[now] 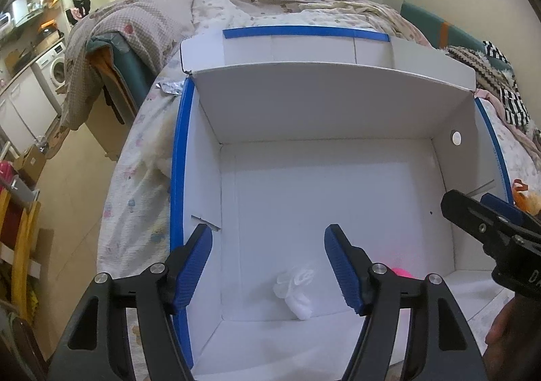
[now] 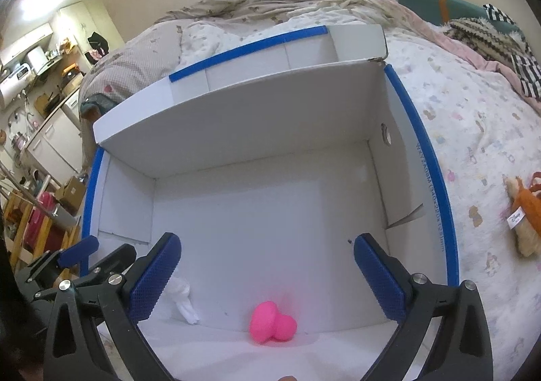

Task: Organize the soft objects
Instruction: 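Carry the sock and duck into the box and open both tools, then withdraw both tools from the box toward the items in front of it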

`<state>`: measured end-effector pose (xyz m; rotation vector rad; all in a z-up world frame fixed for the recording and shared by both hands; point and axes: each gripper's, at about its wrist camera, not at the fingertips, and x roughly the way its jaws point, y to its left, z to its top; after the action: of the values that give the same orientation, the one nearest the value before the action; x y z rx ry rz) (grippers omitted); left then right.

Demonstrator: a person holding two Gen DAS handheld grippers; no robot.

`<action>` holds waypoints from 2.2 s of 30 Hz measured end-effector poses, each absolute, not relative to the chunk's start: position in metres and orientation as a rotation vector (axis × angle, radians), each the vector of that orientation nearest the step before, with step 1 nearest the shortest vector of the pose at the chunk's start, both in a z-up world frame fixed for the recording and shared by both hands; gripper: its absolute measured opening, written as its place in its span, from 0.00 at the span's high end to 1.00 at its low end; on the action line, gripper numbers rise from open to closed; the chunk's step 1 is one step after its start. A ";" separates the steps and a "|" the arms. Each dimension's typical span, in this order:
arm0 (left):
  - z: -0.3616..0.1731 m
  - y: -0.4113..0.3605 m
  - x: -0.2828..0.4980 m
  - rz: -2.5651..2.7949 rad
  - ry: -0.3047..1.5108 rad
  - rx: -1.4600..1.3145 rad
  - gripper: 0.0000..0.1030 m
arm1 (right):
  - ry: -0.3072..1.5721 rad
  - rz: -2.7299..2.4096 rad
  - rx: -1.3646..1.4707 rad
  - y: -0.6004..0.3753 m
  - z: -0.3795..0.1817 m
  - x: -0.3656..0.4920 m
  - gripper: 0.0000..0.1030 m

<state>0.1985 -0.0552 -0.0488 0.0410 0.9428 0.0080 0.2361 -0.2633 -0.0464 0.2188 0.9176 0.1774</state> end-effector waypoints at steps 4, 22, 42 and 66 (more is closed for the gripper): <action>-0.046 -0.055 0.197 0.006 0.934 0.037 0.36 | 0.903 0.173 0.208 -0.262 -0.045 0.235 0.00; -0.002 -0.039 0.158 0.009 0.853 0.043 0.36 | 0.823 0.165 0.183 -0.261 -0.018 0.189 0.00; -0.040 0.029 0.082 0.096 0.924 -0.012 0.35 | 0.985 0.208 0.181 -0.287 -0.043 0.110 0.00; -0.149 -0.005 0.126 0.022 1.373 -0.064 0.39 | 1.188 0.110 0.305 -0.292 -0.090 0.127 0.00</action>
<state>0.1257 -0.0046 -0.1492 -0.0638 1.3727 0.0216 0.1266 -0.2919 -0.0903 0.3055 1.1880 0.1102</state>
